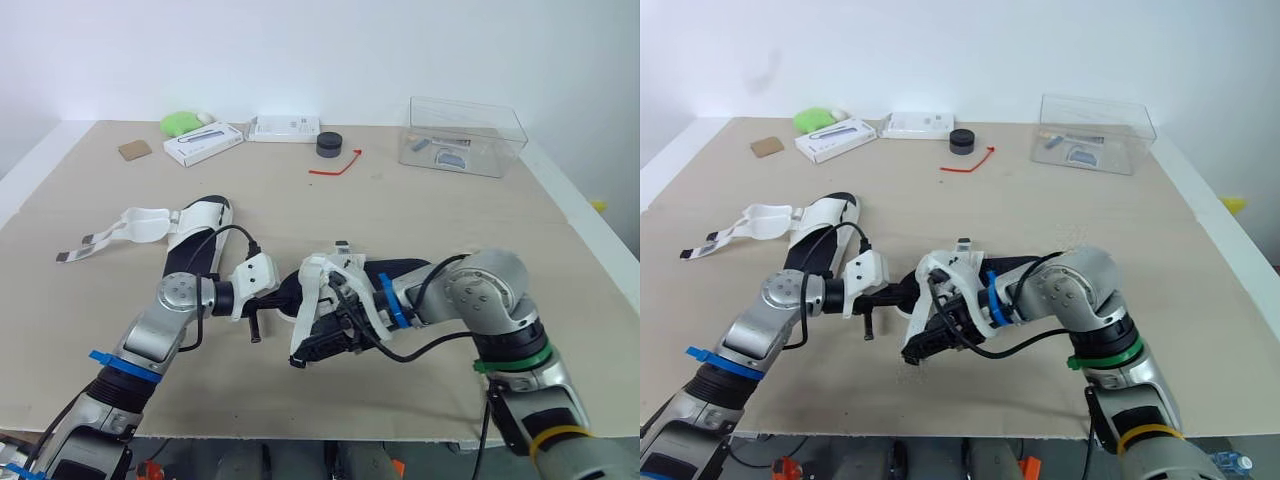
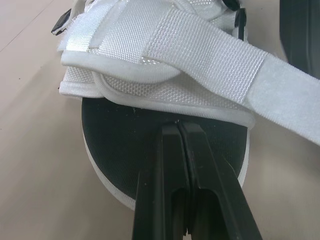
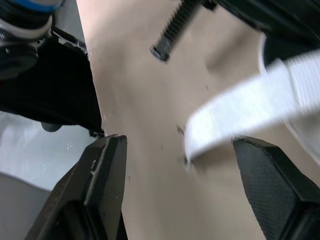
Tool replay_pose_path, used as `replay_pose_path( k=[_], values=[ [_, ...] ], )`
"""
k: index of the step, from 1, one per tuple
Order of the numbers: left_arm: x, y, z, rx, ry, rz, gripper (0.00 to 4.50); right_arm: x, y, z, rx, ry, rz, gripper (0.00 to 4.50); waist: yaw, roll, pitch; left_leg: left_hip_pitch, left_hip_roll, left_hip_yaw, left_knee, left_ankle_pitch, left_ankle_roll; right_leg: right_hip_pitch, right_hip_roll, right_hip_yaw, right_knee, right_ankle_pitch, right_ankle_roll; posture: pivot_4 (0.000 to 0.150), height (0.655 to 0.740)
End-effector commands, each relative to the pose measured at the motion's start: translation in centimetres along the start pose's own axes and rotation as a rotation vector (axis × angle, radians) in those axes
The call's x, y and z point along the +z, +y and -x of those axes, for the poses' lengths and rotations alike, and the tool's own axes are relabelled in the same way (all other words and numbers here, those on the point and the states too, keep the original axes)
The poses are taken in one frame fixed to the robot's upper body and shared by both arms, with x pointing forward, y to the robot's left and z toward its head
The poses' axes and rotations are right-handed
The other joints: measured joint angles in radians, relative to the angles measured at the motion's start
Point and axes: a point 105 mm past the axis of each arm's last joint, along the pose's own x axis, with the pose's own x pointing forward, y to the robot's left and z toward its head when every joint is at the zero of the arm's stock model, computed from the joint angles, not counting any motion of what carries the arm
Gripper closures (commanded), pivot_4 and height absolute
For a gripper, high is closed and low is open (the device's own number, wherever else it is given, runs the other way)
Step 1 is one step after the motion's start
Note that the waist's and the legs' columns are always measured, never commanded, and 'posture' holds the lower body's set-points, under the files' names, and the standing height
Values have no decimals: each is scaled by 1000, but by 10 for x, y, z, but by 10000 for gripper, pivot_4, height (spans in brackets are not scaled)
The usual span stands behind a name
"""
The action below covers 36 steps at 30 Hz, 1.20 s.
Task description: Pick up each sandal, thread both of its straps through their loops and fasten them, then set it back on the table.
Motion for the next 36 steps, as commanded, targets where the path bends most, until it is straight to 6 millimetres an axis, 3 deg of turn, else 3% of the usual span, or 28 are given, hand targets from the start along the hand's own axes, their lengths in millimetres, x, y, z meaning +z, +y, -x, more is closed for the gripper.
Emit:
replay_pose_path(
  k=[1, 8, 10, 12, 15, 17, 23, 28, 36],
  values=[
    [-19, -7, -4, -23, 70, 40, 45000, 11, 0, 5, -26, -49, 20, 8115, 0, 0, 0, 0, 0, 0, 0, 0, 0, 0, 0, 0, 0, 0, 0, 1500, 7400],
    [-19, -9, -4, -25, 67, 42, 45000, 10, -4, -2, -55, -59, -5, 8115, 0, 0, 0, 0, -1, 0, 0, 0, 0, 0, -1, 0, 0, 0, 0, 1500, 7400],
    [-20, -10, -4, -26, 68, 43, 45000, 9, -5, -2, -54, -62, -15, 13347, 0, 0, 0, 0, -1, 0, 0, 0, 0, 0, -1, 0, 0, 0, 0, 1500, 7400],
    [-20, -10, -4, -25, 68, 42, 45000, 8, -6, -2, -51, -68, -28, 21331, 0, 0, 0, 0, -1, 0, 0, 0, 0, 0, -1, 0, 0, 0, 0, 1500, 7400],
    [-20, -9, -4, -24, 69, 41, 45000, 7, -7, -1, -43, -75, -49, 33528, 0, 0, 0, 0, -1, 0, 0, 0, 0, 0, -1, 0, 0, 0, 1, 1500, 7400],
    [-20, -10, -4, -24, 68, 39, 45000, 6, -7, 0, -36, -78, -60, 44479, 0, 0, 0, 0, -1, 0, 0, 0, 0, 0, -1, 0, 0, 0, 1, 1500, 7400],
    [-21, -11, -4, -28, 69, 39, 45000, 15, -2, 18, 37, -113, -81, 44479, -1, 0, 0, 0, -1, 0, 0, 0, 0, 0, -1, 0, -1, 0, 1, 1500, 7400],
    [-21, -8, -5, -25, 72, 36, 45000, 62, -5, 44, 48, -202, -101, 44479, -1, 1, 1, 0, -1, 1, 0, 0, 1, -1, 0, 1, -1, 1, 1, 1500, 7400],
    [-20, -9, -8, -28, 63, 34, 45000, 79, -26, 46, -48, -178, -155, 44479, 0, 1, 0, -4, -2, 0, -1, 1, 1, -2, -3, -1, -2, 0, 2, 1500, 7400]
  ],
)
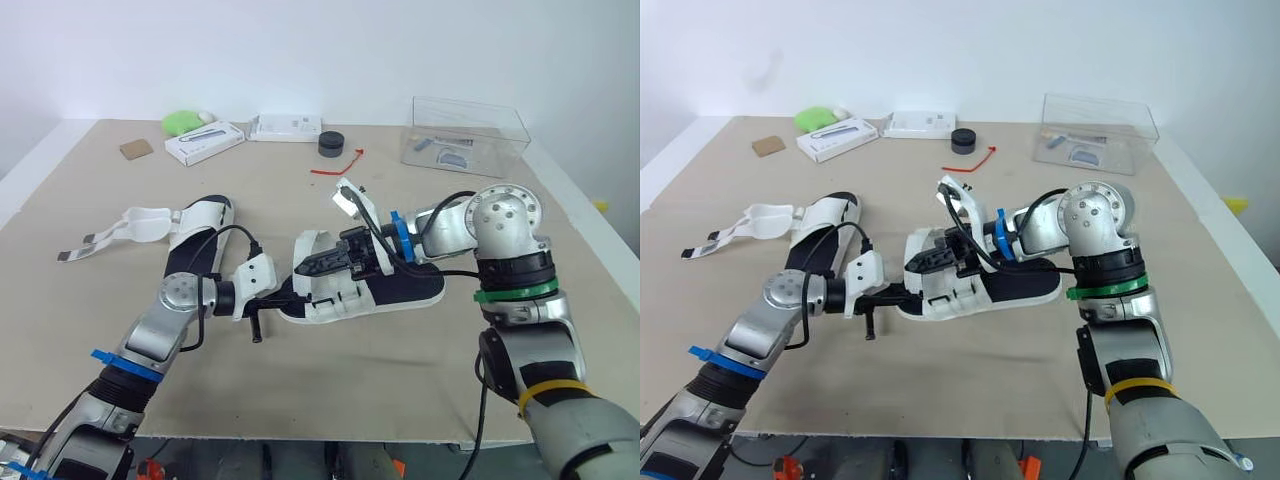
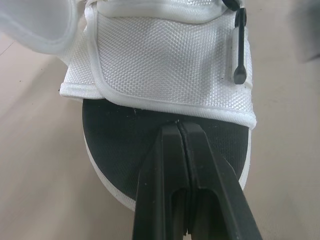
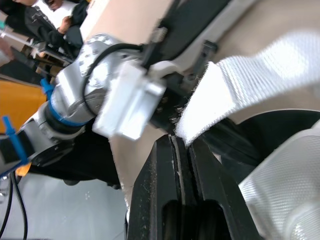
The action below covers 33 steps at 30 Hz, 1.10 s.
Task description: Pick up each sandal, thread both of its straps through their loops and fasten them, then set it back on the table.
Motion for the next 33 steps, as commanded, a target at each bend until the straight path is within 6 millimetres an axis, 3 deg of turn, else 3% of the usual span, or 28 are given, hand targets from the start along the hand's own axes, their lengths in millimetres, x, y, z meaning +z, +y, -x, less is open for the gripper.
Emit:
replay_pose_path(
  k=[1, 6, 12, 33],
  values=[
    [-20, -7, -4, -16, 73, 44, 45000, 11, -4, 3, -31, -13, 7, 44479, -1, 0, 0, -2, -1, 0, 0, 0, 0, -1, -1, 0, 0, 1, 1, 1500, 7400],
    [-22, -6, -1, -11, 80, 44, 45000, 7, -13, 2, -45, 30, -28, 44479, -1, 0, 0, -4, -2, 0, 0, 0, 0, -2, -3, -1, -2, 2, 1, 1500, 7400],
    [-22, -5, 1, -7, 83, 44, 45000, 18, -11, 6, -27, 11, -25, 44479, -1, 0, 0, -4, -2, 0, 0, 0, 0, -2, -3, -1, -3, 2, 1, 1500, 7400],
    [-22, -4, 4, -8, 95, 36, 45000, 4, -23, 8, -47, 68, -43, 44479, -1, 0, 0, -5, -2, -1, 0, 0, 0, -3, -3, -1, -3, 4, -3, 1500, 7400]
  ],
)
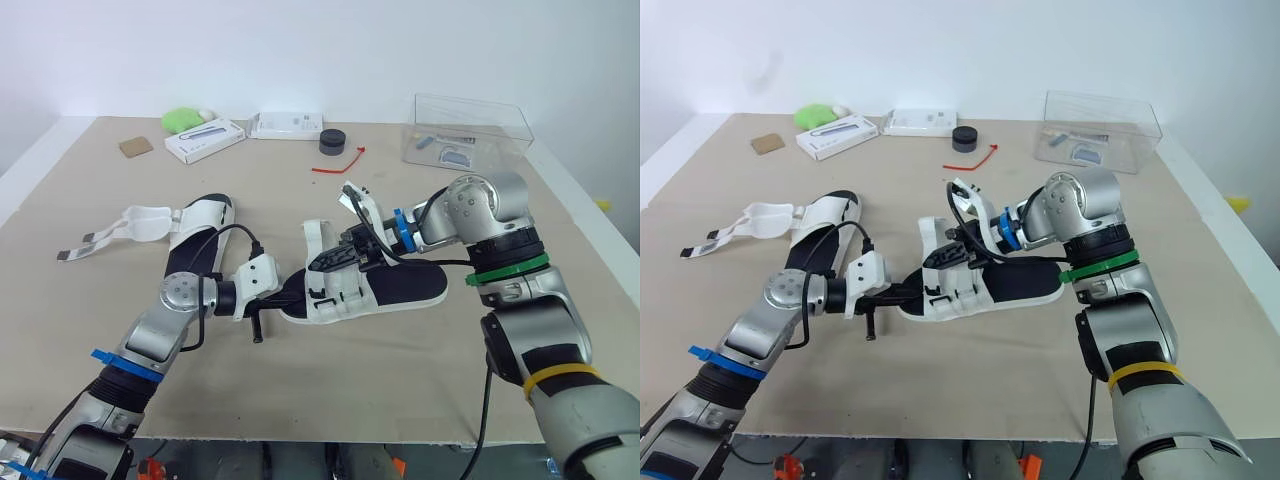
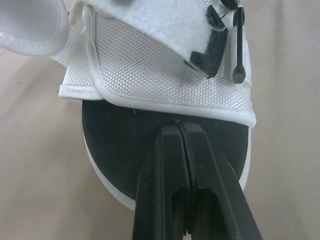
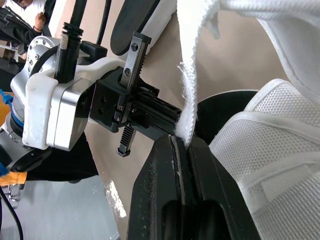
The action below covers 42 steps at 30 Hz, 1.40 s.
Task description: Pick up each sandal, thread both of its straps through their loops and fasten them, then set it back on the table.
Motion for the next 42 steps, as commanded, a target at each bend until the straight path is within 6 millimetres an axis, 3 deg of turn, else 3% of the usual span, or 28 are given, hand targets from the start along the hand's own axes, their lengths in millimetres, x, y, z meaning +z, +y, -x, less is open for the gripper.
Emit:
replay_pose_path(
  k=[1, 13, 28, 42],
  values=[
    [-23, -5, 2, -11, 95, 45, 45000, -4, 0, 3, 2, 11, 19, 44479, 0, 0, 0, 0, 0, 0, 0, 0, 0, 0, 0, 0, 0, 0, 0, 1500, 7400],
    [-24, -6, 3, -13, 103, 37, 45000, -2, 7, 7, 112, 7, -83, 44479, 0, 0, 0, 0, 0, 0, 0, 0, 0, 0, 0, 0, 0, 0, 0, 1500, 7400],
    [-24, -7, 3, -18, 107, 31, 45000, 1, -13, 7, 50, -27, -220, 44479, 0, 0, 0, 0, 0, 0, 0, 0, 0, 0, 0, 0, 0, 0, -1, 1500, 7400],
    [-25, -7, 3, -18, 113, 25, 45000, 7, -7, 11, 96, -40, -247, 44479, -1, 0, 0, 0, 0, 0, 0, 0, 0, 0, 1, 0, 0, 0, -1, 1500, 7400]
  ],
)
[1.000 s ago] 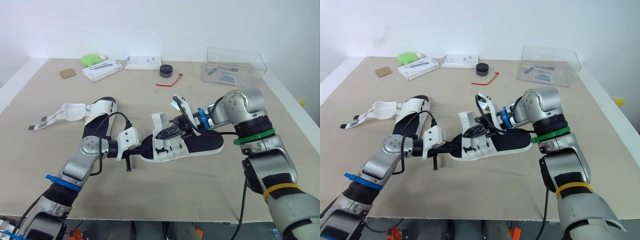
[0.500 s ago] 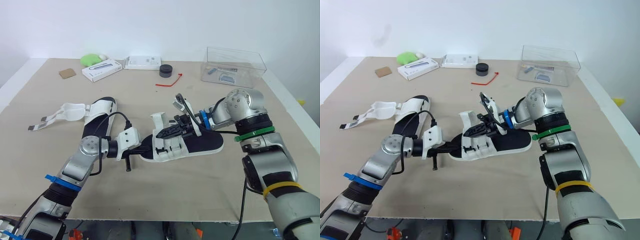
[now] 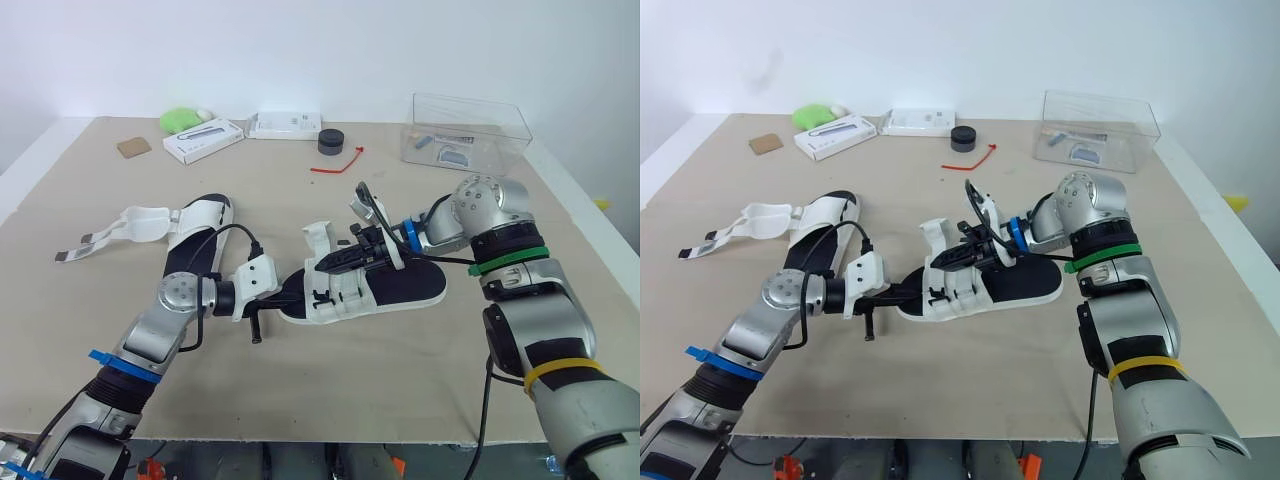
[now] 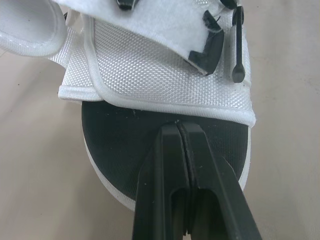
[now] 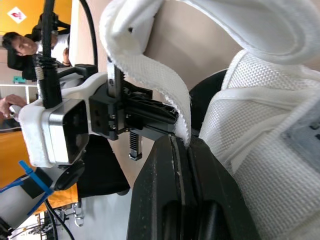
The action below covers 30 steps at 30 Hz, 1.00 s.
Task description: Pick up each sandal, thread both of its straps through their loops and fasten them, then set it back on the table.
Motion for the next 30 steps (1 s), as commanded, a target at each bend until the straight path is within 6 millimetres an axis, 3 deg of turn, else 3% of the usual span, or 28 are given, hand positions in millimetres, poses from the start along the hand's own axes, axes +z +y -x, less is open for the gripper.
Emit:
replay_pose_path(
  k=[1, 8, 30],
  values=[
    [-26, -7, 1, -18, 105, 38, 45000, 9, 16, 7, 36, -22, 32, 44479, 0, 0, 0, 0, 0, 0, 0, 0, 0, 0, 0, 0, 0, 0, 0, 1500, 7400],
    [-26, -7, 0, -21, 104, 36, 45000, 9, 21, 9, 50, -16, 43, 44479, 0, 0, 0, 0, 0, 0, 0, 0, 0, 0, 0, 0, 0, 0, 0, 1500, 7400],
    [-28, -7, 1, -19, 110, 29, 45000, -5, 2, 7, -9, 13, 19, 44479, 0, 0, 0, 0, 0, 0, 0, 0, 0, 0, 0, 0, 0, 0, 0, 1500, 7400]
  ],
)
